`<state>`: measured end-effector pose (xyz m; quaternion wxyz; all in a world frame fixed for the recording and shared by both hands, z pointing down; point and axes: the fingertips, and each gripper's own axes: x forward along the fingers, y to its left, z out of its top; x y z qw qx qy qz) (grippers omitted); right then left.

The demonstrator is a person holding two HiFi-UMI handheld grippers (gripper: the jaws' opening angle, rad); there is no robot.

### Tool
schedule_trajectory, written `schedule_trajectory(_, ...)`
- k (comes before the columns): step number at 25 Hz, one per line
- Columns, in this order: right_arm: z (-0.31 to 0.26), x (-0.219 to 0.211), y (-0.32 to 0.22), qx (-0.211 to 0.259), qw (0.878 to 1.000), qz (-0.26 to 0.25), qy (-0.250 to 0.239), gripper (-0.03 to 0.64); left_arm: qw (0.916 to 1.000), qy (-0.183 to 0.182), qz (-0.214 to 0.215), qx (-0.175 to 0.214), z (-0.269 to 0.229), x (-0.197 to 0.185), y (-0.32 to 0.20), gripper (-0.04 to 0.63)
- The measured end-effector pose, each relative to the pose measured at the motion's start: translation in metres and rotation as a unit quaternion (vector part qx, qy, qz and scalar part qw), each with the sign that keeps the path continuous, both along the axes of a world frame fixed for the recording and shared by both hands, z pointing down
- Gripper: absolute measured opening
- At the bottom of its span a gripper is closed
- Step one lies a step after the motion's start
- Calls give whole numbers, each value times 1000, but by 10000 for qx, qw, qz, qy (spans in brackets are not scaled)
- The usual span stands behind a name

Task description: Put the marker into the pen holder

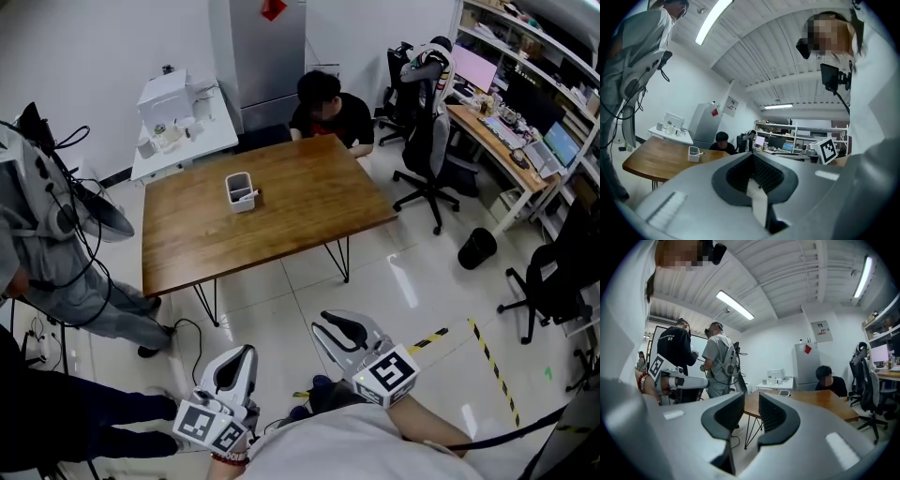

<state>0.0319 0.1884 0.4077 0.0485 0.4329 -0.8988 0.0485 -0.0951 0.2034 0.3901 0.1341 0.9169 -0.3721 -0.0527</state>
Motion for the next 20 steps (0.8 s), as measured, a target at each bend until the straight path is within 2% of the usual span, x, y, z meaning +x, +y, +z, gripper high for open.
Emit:
schedule_trajectory(11, 5, 21, -33, -177, 9994, 217, 209, 78, 9995, -98, 259, -121, 1, 18, -25, -5)
schedule_trajectory(17, 16, 19, -30, -264, 9990, 36, 367, 78, 9996, -106, -138, -230, 10, -7, -40, -6)
schedule_trajectory(20, 16, 23, -37, -221, 9989, 49, 412, 44, 9991, -179, -328, -181, 9, -20, -51, -6)
